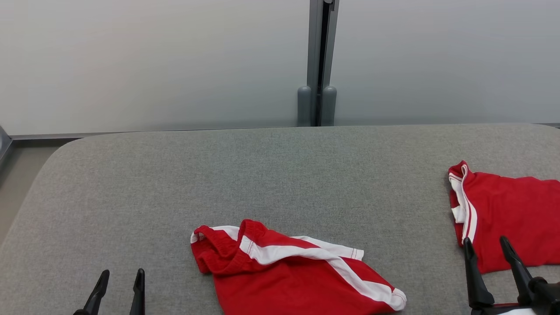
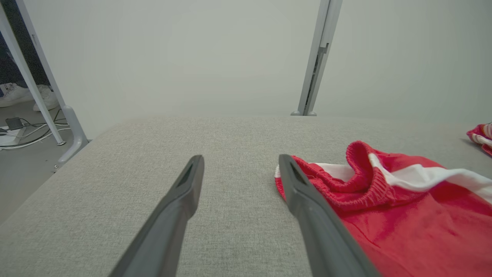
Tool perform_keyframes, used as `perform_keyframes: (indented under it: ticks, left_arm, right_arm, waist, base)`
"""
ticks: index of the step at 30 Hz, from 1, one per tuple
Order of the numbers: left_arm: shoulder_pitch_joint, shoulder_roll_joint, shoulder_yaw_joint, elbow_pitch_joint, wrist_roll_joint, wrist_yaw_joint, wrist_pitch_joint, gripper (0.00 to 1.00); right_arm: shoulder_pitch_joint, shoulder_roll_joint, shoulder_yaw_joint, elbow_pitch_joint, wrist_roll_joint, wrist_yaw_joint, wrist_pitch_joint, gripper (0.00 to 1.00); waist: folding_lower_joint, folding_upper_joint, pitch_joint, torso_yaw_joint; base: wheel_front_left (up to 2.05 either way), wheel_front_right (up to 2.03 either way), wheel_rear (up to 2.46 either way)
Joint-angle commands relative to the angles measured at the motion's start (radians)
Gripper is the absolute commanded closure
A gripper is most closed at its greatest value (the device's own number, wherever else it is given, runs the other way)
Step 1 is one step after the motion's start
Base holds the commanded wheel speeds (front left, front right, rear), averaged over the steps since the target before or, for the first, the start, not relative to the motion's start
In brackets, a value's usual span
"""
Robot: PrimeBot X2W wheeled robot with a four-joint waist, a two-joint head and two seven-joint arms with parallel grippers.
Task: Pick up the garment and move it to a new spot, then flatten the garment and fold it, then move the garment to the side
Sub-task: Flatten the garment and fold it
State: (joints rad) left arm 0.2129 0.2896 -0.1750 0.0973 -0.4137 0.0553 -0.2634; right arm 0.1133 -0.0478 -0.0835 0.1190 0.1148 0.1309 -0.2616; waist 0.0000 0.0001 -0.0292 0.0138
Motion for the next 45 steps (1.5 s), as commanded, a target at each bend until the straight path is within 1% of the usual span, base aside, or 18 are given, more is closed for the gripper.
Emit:
perform_keyframes:
  ticks: [1,5,8,13,15,17,19,21,22,25,28,30,33,36,41,45]
  left_arm:
    - [0.001,-0.010,0.020,-0.001,0.010,-0.014,-0.001,0.00]
    - [0.011,-0.050,0.093,0.014,0.049,-0.074,-0.001,0.00]
    - [0.013,-0.079,0.131,0.024,0.080,-0.108,-0.001,0.00]
    - [0.004,-0.119,0.169,0.041,0.116,-0.145,-0.001,0.00]
    - [-0.012,-0.148,0.179,0.041,0.095,-0.155,-0.001,0.00]
    - [-0.025,-0.151,0.160,0.051,0.095,-0.164,0.000,0.00]
    - [-0.047,-0.153,0.113,0.035,0.096,-0.172,0.031,0.00]
    - [-0.067,-0.153,0.080,0.009,0.099,-0.174,0.095,0.00]
    - [-0.089,-0.157,0.039,-0.030,0.101,-0.175,0.157,0.00]
    - [-0.117,-0.171,-0.013,-0.084,0.093,-0.176,0.258,0.00]
    - [-0.147,-0.179,-0.048,-0.125,0.088,-0.174,0.337,0.00]
    - [-0.164,-0.183,-0.065,-0.144,0.093,-0.172,0.367,0.00]
    - [-0.184,-0.180,-0.082,-0.154,0.088,-0.174,0.402,0.00]
    - [-0.200,-0.171,-0.100,-0.159,0.082,-0.177,0.427,0.00]
    - [-0.212,-0.157,-0.114,-0.169,0.062,-0.179,0.466,0.00]
    - [-0.204,-0.153,-0.121,-0.174,0.050,-0.179,0.489,0.00]
  right_arm:
    - [0.006,-0.006,-0.003,0.003,0.005,0.000,-0.005,0.00]
    - [0.013,-0.005,-0.009,0.009,0.013,0.000,-0.005,0.00]
    - [0.013,-0.005,-0.010,0.011,0.015,0.000,-0.005,0.00]
    - [0.003,-0.005,0.007,0.020,0.033,0.000,-0.005,0.00]
    - [-0.005,-0.005,0.022,0.029,0.053,0.000,-0.005,0.00]
    - [-0.014,-0.005,0.051,0.052,0.073,0.000,-0.005,0.00]
    - [-0.024,-0.003,0.107,0.091,0.079,0.000,0.009,0.00]
    - [-0.043,-0.010,0.160,0.108,0.078,0.000,0.081,0.00]
    - [-0.049,-0.034,0.219,0.097,0.090,0.000,0.162,0.00]
    - [-0.032,-0.067,0.286,0.063,0.111,0.000,0.286,0.00]
    - [-0.013,-0.095,0.336,0.017,0.125,0.000,0.382,0.00]
    - [-0.002,-0.102,0.348,-0.014,0.135,0.000,0.419,0.00]
    - [0.007,-0.100,0.354,-0.046,0.141,0.000,0.451,0.00]
    - [-0.005,-0.101,0.349,-0.055,0.123,0.000,0.462,0.00]
    - [-0.030,-0.091,0.345,-0.034,0.098,0.000,0.462,0.00]
    - [-0.046,-0.087,0.365,-0.018,0.095,0.000,0.465,0.00]
  waist:
    - [0.0000,-0.0001,-0.001,0.000]
    - [0.0000,-0.0001,-0.006,-0.001]
    - [0.0000,-0.0001,-0.008,-0.002]
    - [0.0000,-0.0001,-0.007,-0.008]
    - [0.0000,-0.0001,-0.006,-0.011]
    - [0.0000,-0.0001,-0.005,-0.015]
    - [0.0000,-0.0001,-0.004,-0.018]
    - [0.0000,-0.0001,0.000,-0.020]
    - [0.0000,-0.0001,0.008,-0.022]
    - [0.0000,-0.0001,0.024,-0.022]
    - [0.0000,-0.0001,0.059,-0.026]
    - [0.0000,-0.0001,0.082,-0.034]
    - [0.0000,-0.0001,0.115,-0.049]
    - [0.0000,-0.0001,0.143,-0.063]
    - [0.0000,-0.0001,0.179,-0.071]
    - [0.0000,-0.0001,0.195,-0.069]
  base:
    - [0.00,0.00,0.00]
    - [0.00,0.00,0.00]
    - [0.00,0.00,0.00]
    - [0.00,0.00,0.00]
    - [0.00,0.00,0.00]
    - [0.00,0.00,0.00]
    - [0.00,0.00,0.00]
    - [0.00,0.00,0.00]
    - [0.00,0.00,0.00]
    - [0.00,0.00,0.00]
    - [0.00,0.00,0.00]
    - [0.00,0.00,0.00]
    - [0.00,0.00,0.00]
    - [0.00,0.00,0.00]
    - [0.00,0.00,0.00]
    - [0.00,0.00,0.00]
